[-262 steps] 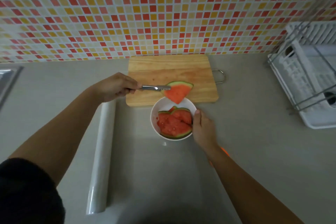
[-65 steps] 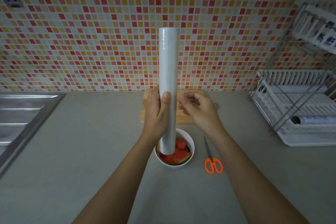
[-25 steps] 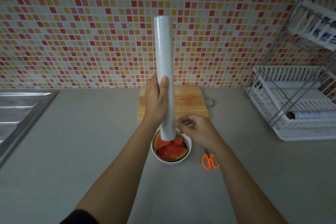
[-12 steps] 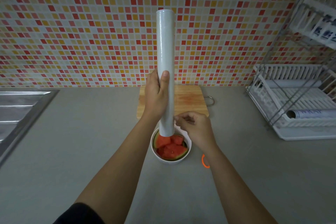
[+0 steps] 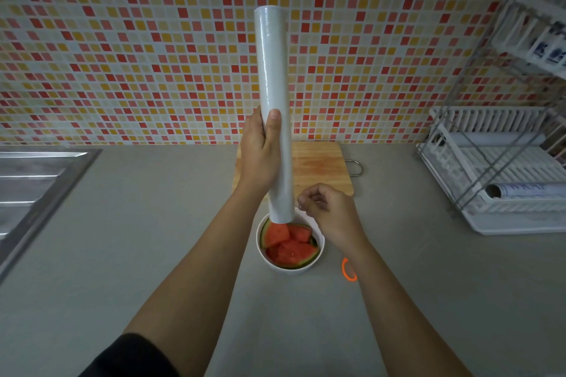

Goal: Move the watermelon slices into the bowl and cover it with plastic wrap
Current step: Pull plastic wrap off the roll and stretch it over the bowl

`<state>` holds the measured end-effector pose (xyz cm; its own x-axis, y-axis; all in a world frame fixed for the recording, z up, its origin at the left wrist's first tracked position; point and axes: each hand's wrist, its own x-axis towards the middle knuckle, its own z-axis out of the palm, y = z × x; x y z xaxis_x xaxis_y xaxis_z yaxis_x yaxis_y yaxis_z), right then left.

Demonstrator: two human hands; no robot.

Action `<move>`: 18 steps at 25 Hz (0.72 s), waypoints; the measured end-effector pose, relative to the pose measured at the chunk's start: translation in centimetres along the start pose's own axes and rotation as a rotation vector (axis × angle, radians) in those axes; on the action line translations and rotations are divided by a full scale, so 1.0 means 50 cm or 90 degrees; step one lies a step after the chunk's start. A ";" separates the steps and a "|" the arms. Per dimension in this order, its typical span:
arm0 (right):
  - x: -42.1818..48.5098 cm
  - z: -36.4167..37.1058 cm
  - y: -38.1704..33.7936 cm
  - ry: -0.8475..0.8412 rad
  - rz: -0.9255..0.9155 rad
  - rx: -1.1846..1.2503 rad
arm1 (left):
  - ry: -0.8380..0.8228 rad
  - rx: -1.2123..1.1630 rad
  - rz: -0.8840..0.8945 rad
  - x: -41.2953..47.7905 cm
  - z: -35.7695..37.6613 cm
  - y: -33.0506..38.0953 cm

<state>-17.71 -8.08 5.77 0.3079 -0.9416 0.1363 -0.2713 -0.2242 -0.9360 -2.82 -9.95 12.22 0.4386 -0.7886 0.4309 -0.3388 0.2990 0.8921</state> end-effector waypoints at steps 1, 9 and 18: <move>-0.002 0.003 -0.002 -0.020 0.012 0.025 | 0.002 0.000 0.005 0.001 0.000 0.001; -0.008 -0.024 0.007 -0.122 0.062 0.059 | -0.043 -0.004 -0.054 -0.004 -0.012 -0.002; 0.108 0.039 -0.134 0.167 -0.012 0.060 | -0.045 -0.050 -0.066 -0.052 0.004 0.006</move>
<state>-12.44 -11.18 12.13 0.0626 -0.9730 0.2222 -0.1774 -0.2299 -0.9569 -4.21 -7.91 11.36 0.4067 -0.8529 0.3273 -0.2269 0.2527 0.9406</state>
